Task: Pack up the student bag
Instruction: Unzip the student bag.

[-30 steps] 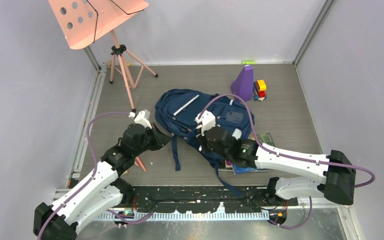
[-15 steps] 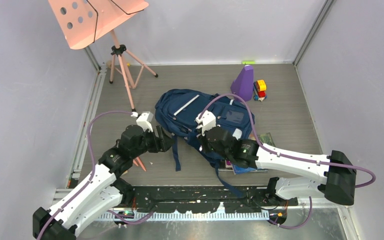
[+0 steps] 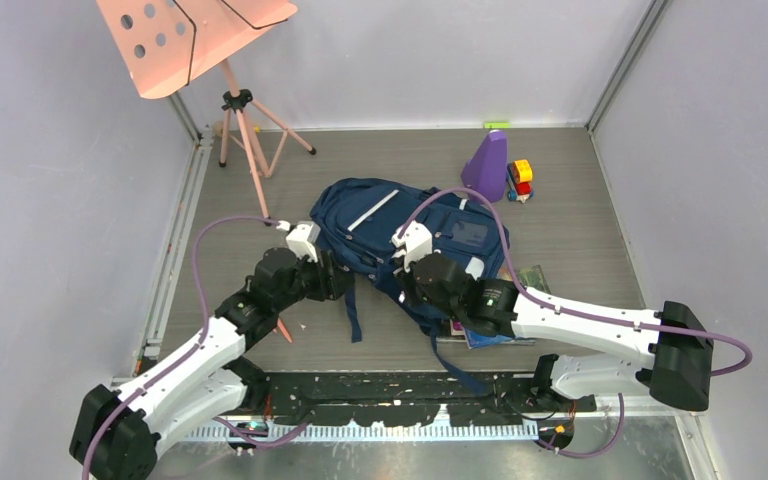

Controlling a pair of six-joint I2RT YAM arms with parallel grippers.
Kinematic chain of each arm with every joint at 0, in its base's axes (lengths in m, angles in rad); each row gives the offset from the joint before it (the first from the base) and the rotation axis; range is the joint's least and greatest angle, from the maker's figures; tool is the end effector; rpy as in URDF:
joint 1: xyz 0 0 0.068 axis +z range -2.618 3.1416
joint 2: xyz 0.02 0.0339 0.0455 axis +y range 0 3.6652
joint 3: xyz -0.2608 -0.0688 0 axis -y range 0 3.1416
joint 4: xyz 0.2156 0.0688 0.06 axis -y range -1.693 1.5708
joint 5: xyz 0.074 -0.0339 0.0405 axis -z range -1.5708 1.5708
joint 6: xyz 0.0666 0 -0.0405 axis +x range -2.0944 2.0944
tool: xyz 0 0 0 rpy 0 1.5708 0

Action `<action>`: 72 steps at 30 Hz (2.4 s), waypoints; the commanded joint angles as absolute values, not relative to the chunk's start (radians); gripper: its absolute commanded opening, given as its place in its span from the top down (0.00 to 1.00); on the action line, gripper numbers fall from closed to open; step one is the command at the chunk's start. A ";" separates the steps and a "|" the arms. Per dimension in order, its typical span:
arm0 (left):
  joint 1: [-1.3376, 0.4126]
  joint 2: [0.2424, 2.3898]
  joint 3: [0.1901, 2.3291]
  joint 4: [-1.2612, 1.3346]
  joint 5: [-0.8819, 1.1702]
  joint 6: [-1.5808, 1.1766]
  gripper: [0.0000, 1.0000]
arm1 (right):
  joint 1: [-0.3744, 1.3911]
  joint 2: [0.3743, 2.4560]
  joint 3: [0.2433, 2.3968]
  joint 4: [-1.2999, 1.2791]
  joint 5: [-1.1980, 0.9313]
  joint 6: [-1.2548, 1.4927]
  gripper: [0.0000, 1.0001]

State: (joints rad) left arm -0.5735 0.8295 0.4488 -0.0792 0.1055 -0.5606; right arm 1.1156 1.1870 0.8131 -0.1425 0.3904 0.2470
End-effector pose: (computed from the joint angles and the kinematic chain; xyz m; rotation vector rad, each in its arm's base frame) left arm 0.1575 -0.1101 0.2192 0.0834 2.1261 -0.8037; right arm 0.1383 0.2250 0.2655 -0.6518 1.9688 0.4390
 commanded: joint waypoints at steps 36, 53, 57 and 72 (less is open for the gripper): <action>-0.449 0.892 0.571 -0.178 -0.090 -0.511 1.00 | 1.115 1.068 0.829 -0.165 0.472 0.250 0.99; -0.258 0.972 0.775 -0.377 0.154 -0.524 1.00 | 1.115 0.943 0.806 -0.298 0.434 0.262 0.83; -0.258 0.946 0.869 -0.543 0.238 -0.457 1.00 | 1.115 0.956 0.860 -0.290 0.437 0.247 0.54; -0.258 0.920 0.933 -0.611 0.437 -0.229 1.00 | 1.117 1.303 1.120 -0.174 0.304 0.131 0.15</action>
State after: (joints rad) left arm -0.2611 0.9703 0.8955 -0.6773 0.3874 -0.2901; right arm 1.1152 1.2011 1.0470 -0.2417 0.3565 0.1577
